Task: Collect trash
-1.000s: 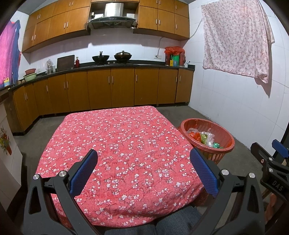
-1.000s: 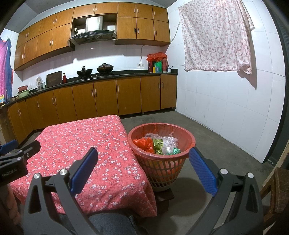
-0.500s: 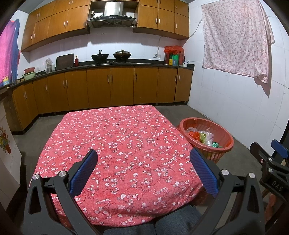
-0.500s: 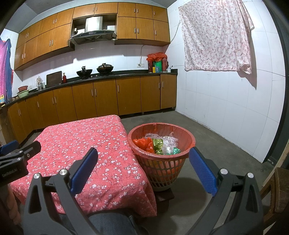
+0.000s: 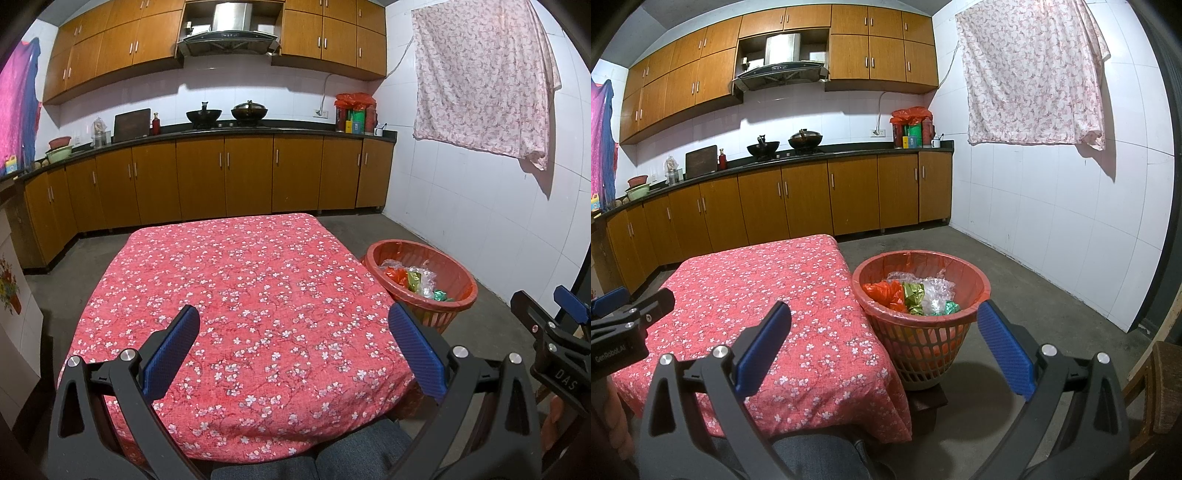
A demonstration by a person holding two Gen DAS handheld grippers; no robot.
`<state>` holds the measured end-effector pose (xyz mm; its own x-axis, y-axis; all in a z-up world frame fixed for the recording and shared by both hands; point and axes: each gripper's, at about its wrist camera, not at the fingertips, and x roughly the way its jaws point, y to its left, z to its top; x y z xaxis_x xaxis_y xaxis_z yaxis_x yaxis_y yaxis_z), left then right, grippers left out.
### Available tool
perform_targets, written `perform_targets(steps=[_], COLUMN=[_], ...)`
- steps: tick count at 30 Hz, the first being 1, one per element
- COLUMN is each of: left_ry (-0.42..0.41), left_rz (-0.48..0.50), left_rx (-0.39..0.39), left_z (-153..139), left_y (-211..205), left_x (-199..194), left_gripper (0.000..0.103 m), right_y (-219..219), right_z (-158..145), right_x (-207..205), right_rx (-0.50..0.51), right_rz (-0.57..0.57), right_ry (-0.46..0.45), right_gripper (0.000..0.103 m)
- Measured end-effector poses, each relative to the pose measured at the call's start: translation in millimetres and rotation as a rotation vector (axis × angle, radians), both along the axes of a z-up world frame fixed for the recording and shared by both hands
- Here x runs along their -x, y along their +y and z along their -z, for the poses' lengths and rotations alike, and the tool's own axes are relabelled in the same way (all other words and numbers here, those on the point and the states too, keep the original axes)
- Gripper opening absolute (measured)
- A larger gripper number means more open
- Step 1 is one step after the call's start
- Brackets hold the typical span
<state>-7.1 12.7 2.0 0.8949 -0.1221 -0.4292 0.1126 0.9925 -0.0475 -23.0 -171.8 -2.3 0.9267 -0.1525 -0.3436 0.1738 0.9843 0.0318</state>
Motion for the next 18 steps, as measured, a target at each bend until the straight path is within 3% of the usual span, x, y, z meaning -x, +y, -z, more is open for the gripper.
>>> perform_targets(steps=[18], left_ry=[0.002], left_rz=[0.004], left_rx=[0.001], left_z=[0.1], left_y=[-1.3], left_x=[2.1], left_gripper=[0.101], right_y=[-0.4], right_z=[0.1], right_x=[0.2], right_rx=[0.0], right_rz=[0.0], right_ry=[0.002], right_gripper=[0.099])
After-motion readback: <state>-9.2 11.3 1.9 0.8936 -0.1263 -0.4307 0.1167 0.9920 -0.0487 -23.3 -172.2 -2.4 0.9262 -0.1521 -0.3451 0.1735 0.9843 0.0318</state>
